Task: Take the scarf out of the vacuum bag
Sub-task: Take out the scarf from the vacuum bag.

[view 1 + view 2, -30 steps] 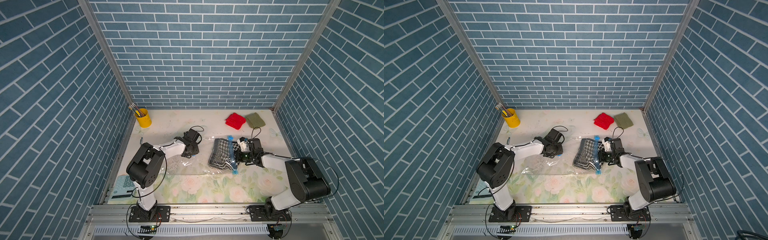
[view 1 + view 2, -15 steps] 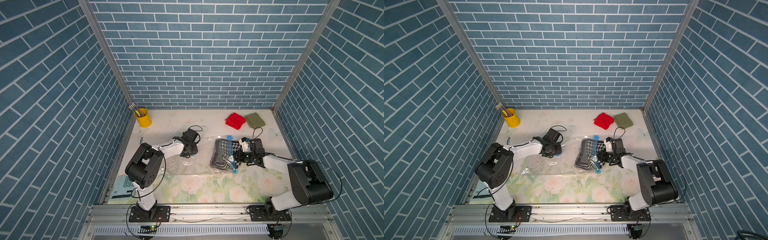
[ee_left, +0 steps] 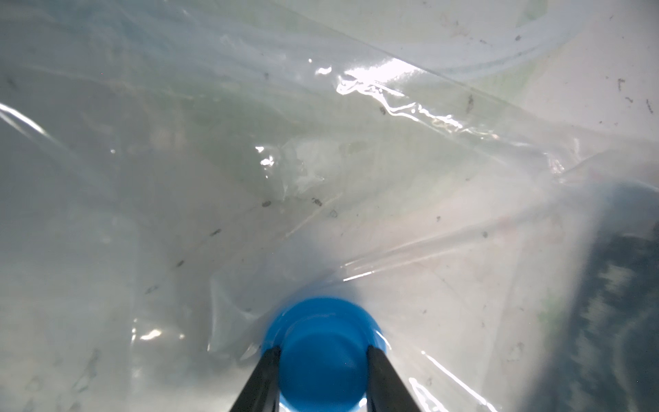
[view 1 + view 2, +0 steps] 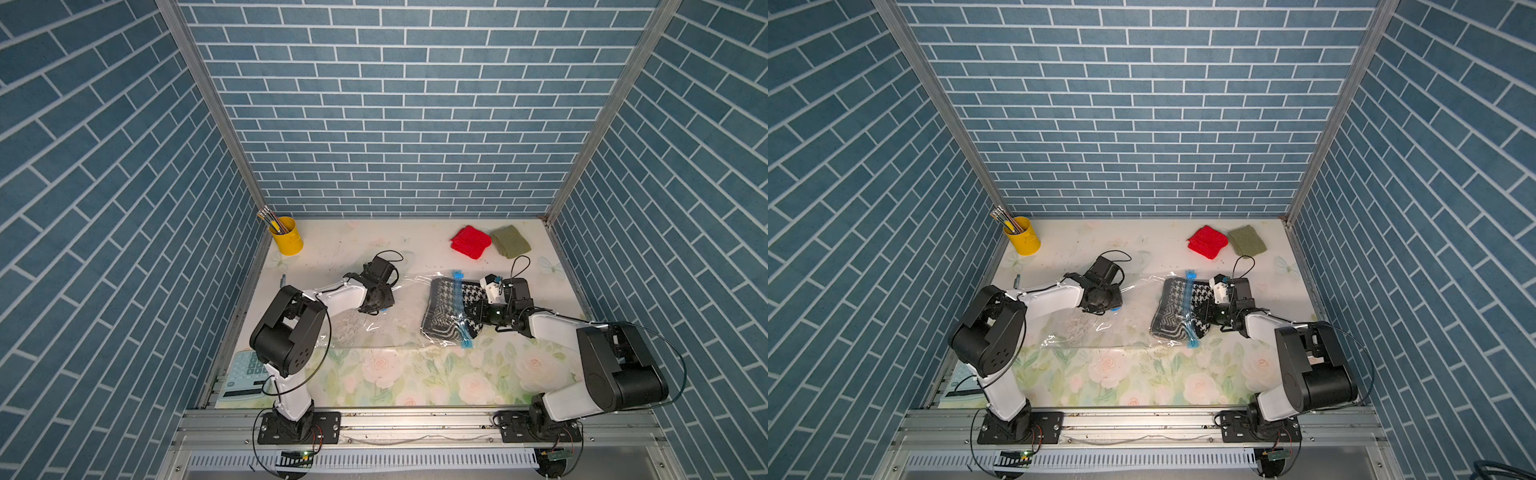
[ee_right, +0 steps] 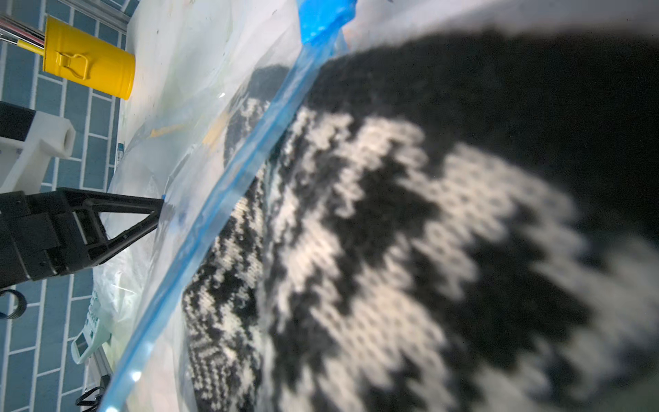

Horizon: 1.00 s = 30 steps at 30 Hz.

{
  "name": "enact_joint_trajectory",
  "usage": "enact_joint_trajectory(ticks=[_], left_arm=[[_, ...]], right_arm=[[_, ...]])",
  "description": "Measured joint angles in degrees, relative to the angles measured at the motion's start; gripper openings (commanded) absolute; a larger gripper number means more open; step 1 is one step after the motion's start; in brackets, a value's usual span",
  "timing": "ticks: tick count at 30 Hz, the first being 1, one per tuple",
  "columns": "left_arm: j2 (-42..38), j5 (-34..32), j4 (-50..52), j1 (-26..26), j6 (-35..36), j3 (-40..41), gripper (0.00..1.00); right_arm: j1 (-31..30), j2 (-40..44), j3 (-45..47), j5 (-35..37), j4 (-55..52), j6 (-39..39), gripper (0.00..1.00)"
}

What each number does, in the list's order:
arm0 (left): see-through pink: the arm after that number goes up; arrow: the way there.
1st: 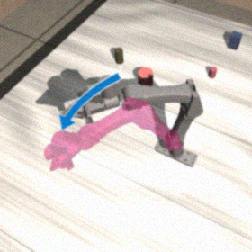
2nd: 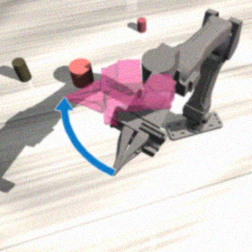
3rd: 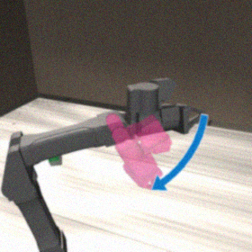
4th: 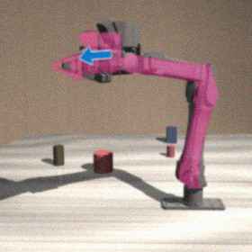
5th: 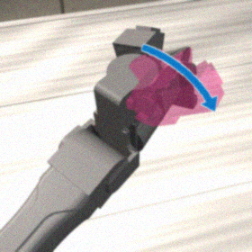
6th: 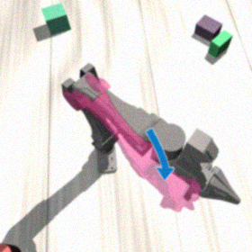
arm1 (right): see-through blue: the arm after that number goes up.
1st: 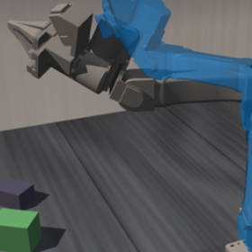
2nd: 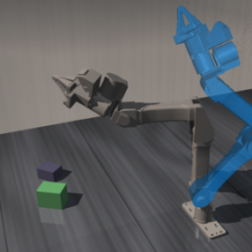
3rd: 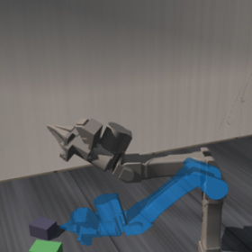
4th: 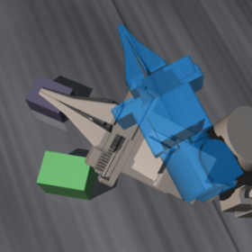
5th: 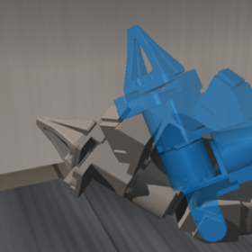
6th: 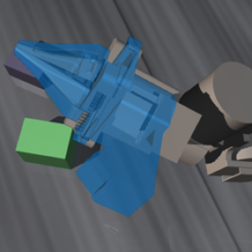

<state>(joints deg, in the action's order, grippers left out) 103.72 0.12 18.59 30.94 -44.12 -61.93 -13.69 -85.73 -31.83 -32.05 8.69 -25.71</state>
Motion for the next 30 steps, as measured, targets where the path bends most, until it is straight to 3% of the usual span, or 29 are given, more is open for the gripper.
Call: enact_joint_trajectory(ticks=[30], left_arm=[[-0.4,-1.0,0.1,0.0,0.0,0.5,0.05]], right_arm=[[-1.4,-0.5,-0.2,2.3,-0.3,0.0,0.00]])
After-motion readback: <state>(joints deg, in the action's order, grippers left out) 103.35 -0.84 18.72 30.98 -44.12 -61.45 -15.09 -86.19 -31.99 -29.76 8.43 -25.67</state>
